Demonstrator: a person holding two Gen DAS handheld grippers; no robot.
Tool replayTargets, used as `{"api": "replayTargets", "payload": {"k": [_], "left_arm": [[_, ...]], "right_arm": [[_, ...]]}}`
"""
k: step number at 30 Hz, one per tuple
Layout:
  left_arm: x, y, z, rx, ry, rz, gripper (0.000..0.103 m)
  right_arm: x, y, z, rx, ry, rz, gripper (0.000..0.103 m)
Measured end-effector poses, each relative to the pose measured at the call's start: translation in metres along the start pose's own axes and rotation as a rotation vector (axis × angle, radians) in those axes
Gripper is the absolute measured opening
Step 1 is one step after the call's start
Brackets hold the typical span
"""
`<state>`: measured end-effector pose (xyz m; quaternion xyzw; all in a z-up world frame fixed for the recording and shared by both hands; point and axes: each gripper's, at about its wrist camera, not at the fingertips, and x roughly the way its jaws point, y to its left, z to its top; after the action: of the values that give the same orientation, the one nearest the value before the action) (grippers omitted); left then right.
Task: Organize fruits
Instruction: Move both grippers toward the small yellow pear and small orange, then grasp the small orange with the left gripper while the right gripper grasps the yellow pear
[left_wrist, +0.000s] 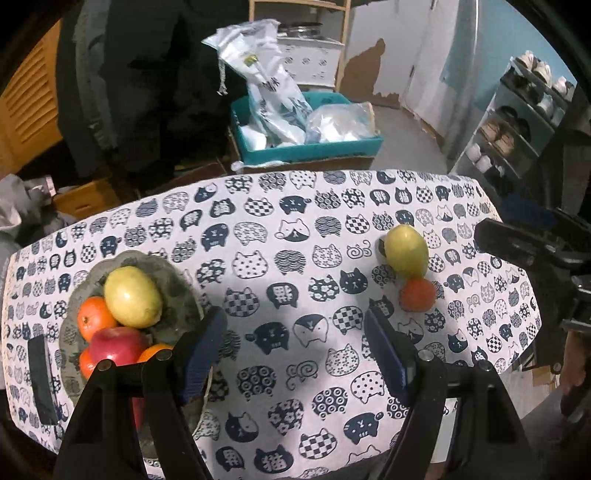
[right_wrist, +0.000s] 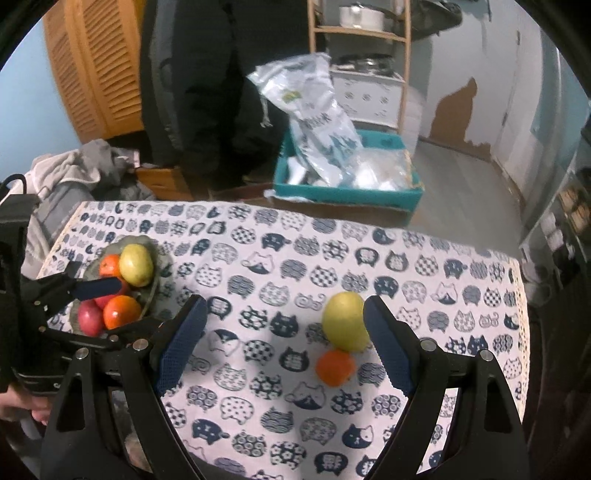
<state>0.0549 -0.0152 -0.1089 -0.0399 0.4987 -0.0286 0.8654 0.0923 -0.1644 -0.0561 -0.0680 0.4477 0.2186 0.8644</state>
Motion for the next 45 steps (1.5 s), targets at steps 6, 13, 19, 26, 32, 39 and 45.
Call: {"api": "replayTargets", "payload": {"k": [6,13,19,26,32,39,45], "left_arm": [[0.025,-0.011,0.009,0.038,0.043,0.001,0.078],[0.057,-0.002,0.022,0.018,0.094,0.008,0.078],[0.083,-0.001,0.03,0.022,0.126,0.002,0.078],[0.108,-0.005,0.032,0.04,0.172,-0.017,0.078],[0.12,-0.005,0.033,0.033,0.196,-0.035,0.078],[0.125,-0.005,0.032,0.025,0.208,-0.045,0.078],[0.125,-0.008,0.031,0.019,0.211,-0.052,0.078]], "right_arm": [[0.031,-0.03,-0.01,0.047,0.089,-0.016,0.085],[0.07,-0.064,-0.016,0.094,0.185,-0.026,0.085],[0.109,-0.07,-0.019,0.082,0.251,-0.014,0.085],[0.144,-0.07,-0.022,0.042,0.306,-0.005,0.085],[0.158,-0.07,-0.024,0.042,0.325,0.008,0.085],[0.174,-0.069,-0.032,0.04,0.349,0.014,0.084],[0.176,-0.074,-0.037,0.069,0.336,0.038,0.066]]}}
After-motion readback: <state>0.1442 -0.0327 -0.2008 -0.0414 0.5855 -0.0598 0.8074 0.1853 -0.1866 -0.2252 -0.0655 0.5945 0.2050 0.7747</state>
